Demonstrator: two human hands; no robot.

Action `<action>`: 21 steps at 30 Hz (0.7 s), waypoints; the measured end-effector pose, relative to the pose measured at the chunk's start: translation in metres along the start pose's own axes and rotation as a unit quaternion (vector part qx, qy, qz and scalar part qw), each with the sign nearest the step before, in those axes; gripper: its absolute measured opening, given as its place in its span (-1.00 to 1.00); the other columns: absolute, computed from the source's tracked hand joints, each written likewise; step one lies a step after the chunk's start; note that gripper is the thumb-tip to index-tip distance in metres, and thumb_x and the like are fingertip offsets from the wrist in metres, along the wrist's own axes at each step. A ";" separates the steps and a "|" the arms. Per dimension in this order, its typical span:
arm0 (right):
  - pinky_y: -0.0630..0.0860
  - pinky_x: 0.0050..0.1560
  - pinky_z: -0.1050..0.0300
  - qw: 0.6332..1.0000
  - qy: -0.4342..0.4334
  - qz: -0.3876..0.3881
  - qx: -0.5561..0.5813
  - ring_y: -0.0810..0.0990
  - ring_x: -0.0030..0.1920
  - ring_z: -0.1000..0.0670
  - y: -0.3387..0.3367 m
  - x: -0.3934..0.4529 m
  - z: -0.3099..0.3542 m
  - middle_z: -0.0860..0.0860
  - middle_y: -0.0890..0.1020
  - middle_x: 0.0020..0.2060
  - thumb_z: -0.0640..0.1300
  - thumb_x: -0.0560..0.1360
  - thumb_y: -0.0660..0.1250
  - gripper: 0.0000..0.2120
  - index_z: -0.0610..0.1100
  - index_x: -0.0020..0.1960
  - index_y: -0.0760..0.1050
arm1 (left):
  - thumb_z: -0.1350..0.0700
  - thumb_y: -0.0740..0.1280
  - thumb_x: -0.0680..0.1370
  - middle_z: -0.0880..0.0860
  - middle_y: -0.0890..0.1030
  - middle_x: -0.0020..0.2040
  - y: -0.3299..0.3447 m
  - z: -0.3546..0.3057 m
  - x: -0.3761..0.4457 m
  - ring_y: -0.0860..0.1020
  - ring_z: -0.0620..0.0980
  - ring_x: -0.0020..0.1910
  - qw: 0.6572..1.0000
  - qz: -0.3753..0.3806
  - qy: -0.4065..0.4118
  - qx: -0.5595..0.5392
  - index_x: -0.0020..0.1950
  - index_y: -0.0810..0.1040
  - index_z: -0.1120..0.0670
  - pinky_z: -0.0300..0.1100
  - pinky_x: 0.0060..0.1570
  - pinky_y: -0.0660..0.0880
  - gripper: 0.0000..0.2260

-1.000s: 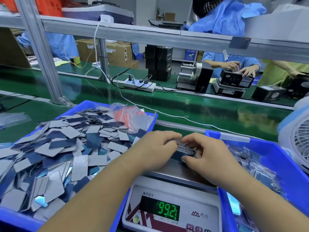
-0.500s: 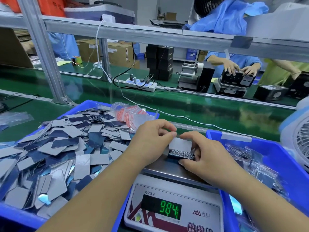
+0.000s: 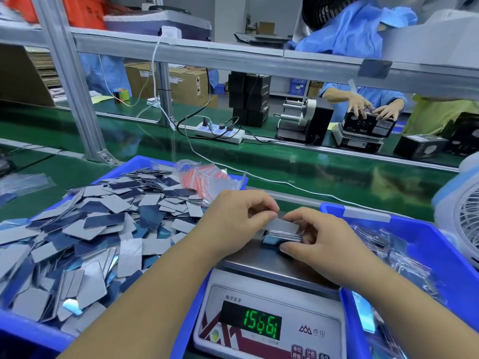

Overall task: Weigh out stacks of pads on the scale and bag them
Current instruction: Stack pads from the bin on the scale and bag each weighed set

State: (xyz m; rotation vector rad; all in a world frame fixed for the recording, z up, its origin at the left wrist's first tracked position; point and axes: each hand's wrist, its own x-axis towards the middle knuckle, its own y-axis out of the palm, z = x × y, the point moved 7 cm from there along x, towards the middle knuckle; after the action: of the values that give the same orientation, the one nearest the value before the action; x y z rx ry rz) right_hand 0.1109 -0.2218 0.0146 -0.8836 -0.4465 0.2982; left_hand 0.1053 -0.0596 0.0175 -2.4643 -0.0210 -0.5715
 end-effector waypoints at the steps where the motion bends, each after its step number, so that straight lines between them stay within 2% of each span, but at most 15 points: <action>1: 0.39 -0.26 0.40 1.000 0.004 -0.002 0.001 0.49 -0.35 0.20 0.000 0.000 -0.001 0.41 0.52 -0.35 -0.01 0.36 0.53 -0.74 0.23 -0.07 0.52 | 0.11 0.44 0.54 -0.22 0.66 -0.23 0.003 0.003 0.000 0.60 -0.26 -0.17 1.000 0.022 -0.013 0.007 -0.07 0.69 -0.11 -0.35 -0.07 0.50 -0.90; 3: 0.38 -0.27 0.44 1.000 0.010 -0.005 0.004 0.48 -0.37 0.22 -0.001 -0.001 -0.003 0.46 0.50 -0.39 -0.03 0.38 0.53 -0.78 0.19 -0.06 0.56 | 0.07 0.41 0.56 -0.23 0.68 -0.17 0.008 0.007 -0.001 0.61 -0.29 -0.13 0.998 0.060 -0.032 0.011 -0.03 0.69 -0.13 -0.37 -0.04 0.50 -0.90; 5: 0.37 -0.27 0.45 1.000 0.007 -0.004 0.002 0.48 -0.37 0.23 0.000 -0.002 -0.001 0.46 0.50 -0.40 -0.06 0.39 0.52 -0.79 0.18 -0.07 0.56 | 0.05 0.37 0.59 -0.21 0.69 -0.13 0.010 0.009 -0.002 0.61 -0.28 -0.09 0.997 0.060 -0.039 0.017 0.03 0.68 -0.13 -0.35 -0.02 0.49 -0.88; 8: 0.37 -0.26 0.45 1.000 0.002 -0.011 -0.004 0.48 -0.35 0.24 -0.002 -0.003 0.002 0.46 0.51 -0.39 -0.07 0.39 0.53 -0.78 0.20 -0.15 0.54 | 0.06 0.29 0.62 -0.17 0.67 0.09 0.012 0.005 -0.005 0.58 -0.29 0.10 0.997 0.048 -0.057 -0.028 0.24 0.58 -0.14 -0.24 0.19 0.50 -0.78; 10: 0.38 -0.24 0.46 1.000 0.009 -0.020 -0.004 0.49 -0.34 0.25 -0.004 -0.003 0.002 0.44 0.52 -0.39 -0.08 0.37 0.53 -0.77 0.20 -0.18 0.52 | 0.06 0.24 0.58 -0.12 0.52 0.38 0.022 -0.003 -0.007 0.43 -0.29 0.35 0.994 0.075 -0.059 -0.057 0.45 0.41 -0.12 -0.19 0.39 0.38 -0.58; 12: 0.38 -0.24 0.48 1.000 0.009 -0.017 -0.007 0.51 -0.31 0.29 -0.003 -0.002 0.004 0.46 0.53 -0.38 -0.15 0.34 0.49 -0.73 0.20 -0.20 0.51 | 0.05 0.17 0.48 -0.11 0.29 0.56 0.040 -0.016 -0.009 0.22 -0.26 0.50 0.988 0.137 -0.053 -0.049 0.59 0.17 -0.11 -0.23 0.48 0.19 -0.36; 15: 0.37 -0.23 0.52 1.000 -0.004 0.006 -0.008 0.50 -0.19 0.44 0.003 -0.002 0.013 0.55 0.52 -0.27 -0.23 0.28 0.38 -0.61 0.31 -0.26 0.46 | 0.08 0.14 0.41 -0.08 0.15 0.61 0.058 -0.030 -0.014 0.09 -0.22 0.54 0.979 0.200 -0.028 -0.034 0.63 -0.01 -0.09 -0.28 0.43 0.08 -0.22; 17: 0.37 -0.23 0.50 1.000 -0.014 0.012 -0.016 0.51 -0.16 0.41 0.005 -0.003 0.017 0.52 0.53 -0.21 -0.19 0.27 0.34 -0.57 0.41 -0.26 0.45 | 0.11 0.14 0.39 -0.09 0.14 0.60 0.060 -0.031 -0.016 0.07 -0.21 0.54 0.973 0.214 -0.043 -0.074 0.62 -0.03 -0.15 -0.24 0.42 0.11 -0.20; 19: 0.36 -0.21 0.49 1.000 -0.017 0.000 -0.021 0.51 -0.14 0.37 0.004 -0.002 0.017 0.45 0.57 -0.19 -0.18 0.31 0.39 -0.61 0.36 -0.27 0.46 | 0.13 0.14 0.37 -0.09 0.19 0.57 0.056 -0.030 -0.014 0.14 -0.25 0.51 0.967 0.209 -0.060 -0.133 0.61 0.03 -0.17 -0.32 0.38 0.16 -0.20; 21: 0.34 -0.18 0.51 0.999 -0.018 -0.016 -0.032 0.50 -0.15 0.38 0.002 -0.002 0.016 0.32 0.60 -0.28 -0.17 0.35 0.45 -0.65 0.30 -0.25 0.46 | 0.13 0.13 0.35 -0.06 0.35 0.48 0.041 -0.024 -0.004 0.29 -0.24 0.45 0.976 0.144 -0.063 -0.150 0.54 0.24 -0.13 -0.39 0.31 0.22 -0.29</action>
State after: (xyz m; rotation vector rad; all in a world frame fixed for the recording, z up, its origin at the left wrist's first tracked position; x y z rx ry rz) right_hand 0.1015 -0.2106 0.0210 -0.9328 -0.5052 0.2718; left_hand 0.0977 -0.1062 0.0108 -2.7234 0.3939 -0.3082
